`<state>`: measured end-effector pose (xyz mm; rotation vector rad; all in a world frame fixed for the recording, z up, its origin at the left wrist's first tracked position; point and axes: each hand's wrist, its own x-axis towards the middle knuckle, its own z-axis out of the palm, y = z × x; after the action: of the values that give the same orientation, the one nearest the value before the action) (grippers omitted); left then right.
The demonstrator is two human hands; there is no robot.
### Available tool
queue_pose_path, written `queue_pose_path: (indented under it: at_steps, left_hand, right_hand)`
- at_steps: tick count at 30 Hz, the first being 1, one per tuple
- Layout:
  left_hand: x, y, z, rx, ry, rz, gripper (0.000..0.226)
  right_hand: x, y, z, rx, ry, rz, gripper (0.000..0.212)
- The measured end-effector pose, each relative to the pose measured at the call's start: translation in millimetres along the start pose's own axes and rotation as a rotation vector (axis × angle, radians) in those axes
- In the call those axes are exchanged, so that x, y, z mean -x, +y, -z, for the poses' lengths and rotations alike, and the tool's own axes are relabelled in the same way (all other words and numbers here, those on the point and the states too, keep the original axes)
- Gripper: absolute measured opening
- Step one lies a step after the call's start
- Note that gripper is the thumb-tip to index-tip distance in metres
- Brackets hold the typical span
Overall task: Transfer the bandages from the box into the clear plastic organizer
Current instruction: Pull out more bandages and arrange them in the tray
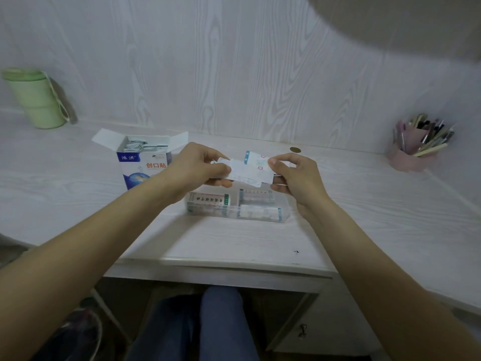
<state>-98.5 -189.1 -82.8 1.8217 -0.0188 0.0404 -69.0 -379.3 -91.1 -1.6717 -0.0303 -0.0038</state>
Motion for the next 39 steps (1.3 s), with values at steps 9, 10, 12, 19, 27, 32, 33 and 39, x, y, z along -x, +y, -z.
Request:
queue_pose_path:
  at_steps: [9, 10, 12, 19, 27, 32, 33, 39]
  left_hand:
    - [-2, -12, 20, -0.035, 0.266, -0.050, 0.015]
    - [-2, -12, 20, -0.037, 0.260, -0.054, 0.017]
    - [-3, -11, 17, -0.046, 0.249, -0.053, 0.020]
    - [-3, -8, 12, -0.052, 0.234, -0.074, 0.020]
    - [-1, -10, 11, -0.048, 0.218, -0.065, 0.018]
    - [-4, -7, 8, -0.030, 0.216, -0.069, 0.015]
    - [-4, -6, 7, -0.027, 0.216, -0.071, 0.014]
    - [0, 2, 0, -0.046, 0.199, -0.120, 0.007]
  right_hand:
    - [-2, 17, 18, 0.265, 0.048, 0.047, 0.006]
    - [-1, 19, 17, 0.340, 0.042, 0.060, 0.006]
    - [1, 21, 12, 0.491, 0.016, 0.057, 0.007]
    - [3, 25, -10, 0.946, -0.041, 0.132, 0.012]
    - [2, 23, -16, 1.256, -0.079, 0.271, 0.013]
    - [0, 4, 6, 1.013, -0.089, 0.144, 0.037]
    - [0, -1, 10, 1.003, -0.072, 0.114, 0.042]
    - [3, -20, 7, 1.026, -0.268, -0.166, 0.064]
